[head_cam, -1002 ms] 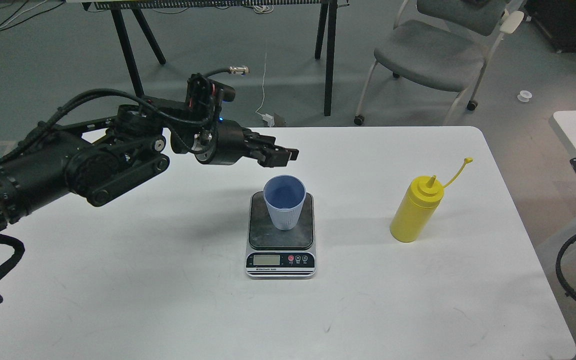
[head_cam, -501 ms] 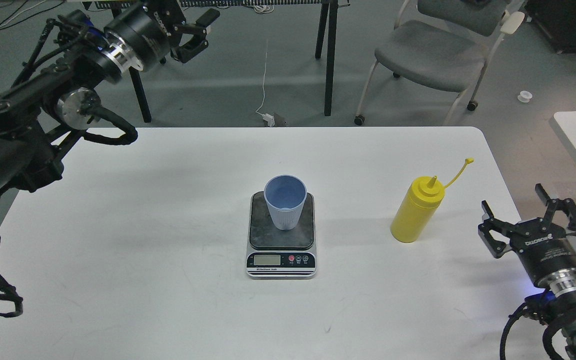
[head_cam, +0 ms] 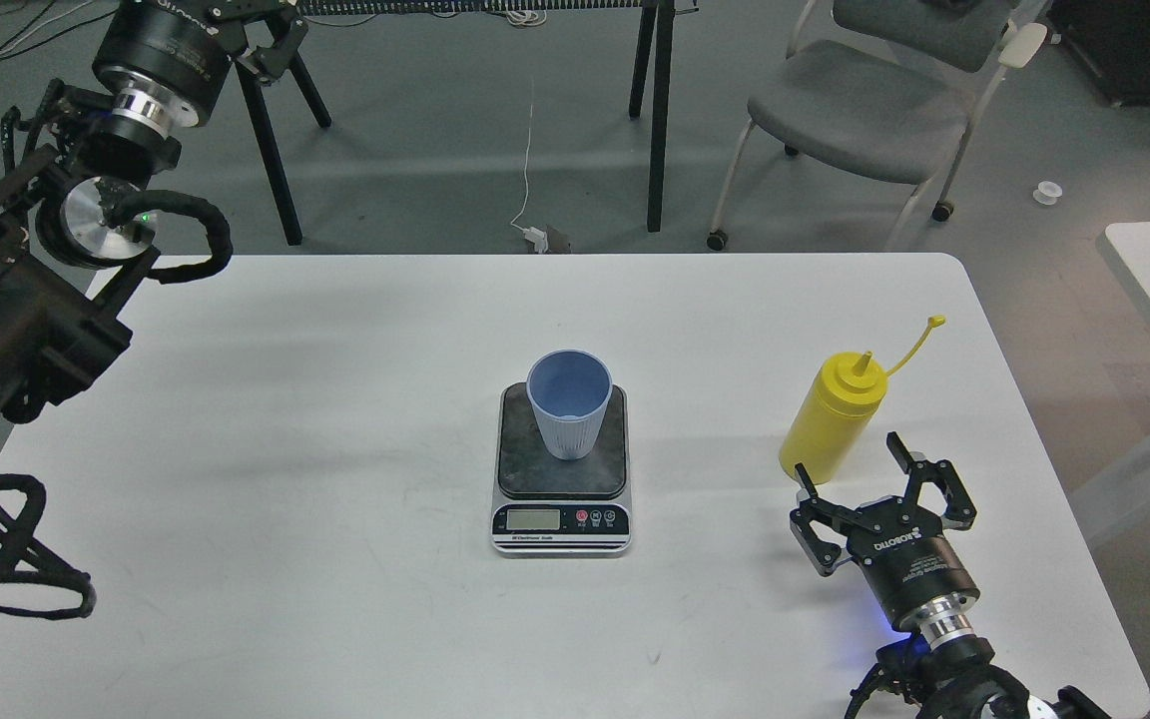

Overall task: Pour seasoning into cup on scale with both arms
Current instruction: 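Reach the right gripper to the yellow squeeze bottle and grasp it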

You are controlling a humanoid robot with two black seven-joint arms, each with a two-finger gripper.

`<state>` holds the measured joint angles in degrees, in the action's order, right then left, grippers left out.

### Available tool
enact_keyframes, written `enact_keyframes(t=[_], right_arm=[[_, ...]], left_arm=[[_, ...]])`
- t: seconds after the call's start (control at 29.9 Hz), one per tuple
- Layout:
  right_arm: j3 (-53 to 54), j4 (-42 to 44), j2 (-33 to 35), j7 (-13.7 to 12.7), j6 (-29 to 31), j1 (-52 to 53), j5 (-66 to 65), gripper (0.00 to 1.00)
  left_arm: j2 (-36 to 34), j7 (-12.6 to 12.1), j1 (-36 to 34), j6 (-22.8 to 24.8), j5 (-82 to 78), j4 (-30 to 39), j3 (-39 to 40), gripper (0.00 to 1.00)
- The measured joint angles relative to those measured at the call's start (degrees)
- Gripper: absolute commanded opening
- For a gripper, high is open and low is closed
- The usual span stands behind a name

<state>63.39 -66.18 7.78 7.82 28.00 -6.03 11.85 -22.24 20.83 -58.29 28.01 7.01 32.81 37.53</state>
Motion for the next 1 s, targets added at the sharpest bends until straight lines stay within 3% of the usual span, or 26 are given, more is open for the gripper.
enact_keyframes(t=[1.0], right_arm=[[2.7, 5.3, -2.7, 2.6, 0.0, 3.0, -0.2, 0.99]], left_arm=[[-0.9, 0.4, 1.9, 0.0, -0.4, 0.6, -0.2, 0.99]])
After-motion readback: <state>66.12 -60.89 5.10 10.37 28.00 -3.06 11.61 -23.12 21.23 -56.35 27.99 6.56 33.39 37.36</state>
